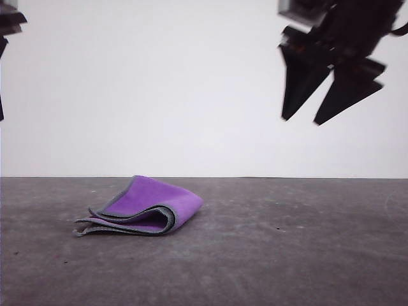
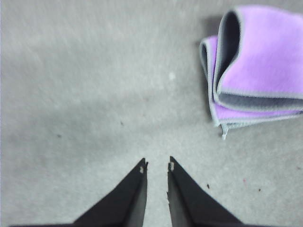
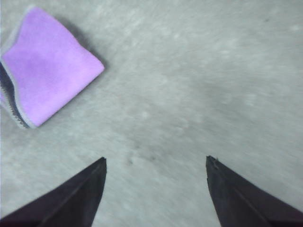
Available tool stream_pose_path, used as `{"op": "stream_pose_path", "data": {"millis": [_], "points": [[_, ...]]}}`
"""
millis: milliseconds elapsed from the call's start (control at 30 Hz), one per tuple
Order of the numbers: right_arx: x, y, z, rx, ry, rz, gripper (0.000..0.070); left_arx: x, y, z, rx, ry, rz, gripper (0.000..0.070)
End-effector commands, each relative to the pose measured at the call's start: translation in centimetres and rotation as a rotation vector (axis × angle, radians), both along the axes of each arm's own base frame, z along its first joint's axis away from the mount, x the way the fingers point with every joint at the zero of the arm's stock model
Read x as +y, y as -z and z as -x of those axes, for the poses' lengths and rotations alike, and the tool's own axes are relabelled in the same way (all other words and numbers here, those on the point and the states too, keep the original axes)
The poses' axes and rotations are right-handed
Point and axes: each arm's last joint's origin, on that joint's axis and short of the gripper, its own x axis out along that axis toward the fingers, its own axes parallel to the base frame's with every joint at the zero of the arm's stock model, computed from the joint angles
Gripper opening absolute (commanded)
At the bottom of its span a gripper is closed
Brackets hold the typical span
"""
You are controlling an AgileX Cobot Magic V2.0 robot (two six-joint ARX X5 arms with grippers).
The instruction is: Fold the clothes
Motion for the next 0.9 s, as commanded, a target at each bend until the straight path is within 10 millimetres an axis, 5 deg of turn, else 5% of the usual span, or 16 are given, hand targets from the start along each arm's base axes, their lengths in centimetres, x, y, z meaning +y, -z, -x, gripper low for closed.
{"op": "stream_pose_path", "data": {"millis": [0,400,667,733,833,867], "points": [[-0.4,-0.8,0.9,-0.053,0.019,0.004,0.0417,0.0,-0.4,0.0,-0.025,0.01,-0.005,0.008],[-3.9,-4.1,7.0,-0.217,0.226,0.08,0.0394,0.2,-1.1,0.6,-0.06,0.009,0.002,0.008],[-4.9,-4.7,8.3,-0.244,0.28,0.108,0.0382,0.2,-1.1,0.6,-0.061,0.009,0.004,0.0079],[-4.9,-4.7,8.3,-0.239,0.28,0.112,0.03,0.2,-1.1,0.7,-0.058,0.009,0.003,0.0079],[-4.9,-4.6,8.3,-0.232,0.279,0.117,0.0052,0.2,-1.1,0.7,-0.056,0.009,0.003,0.0046],[-4.9,-4.6,8.4,-0.23,0.279,0.118,0.0016,0.2,-1.1,0.7,-0.056,0.009,0.002,0.0017]]}}
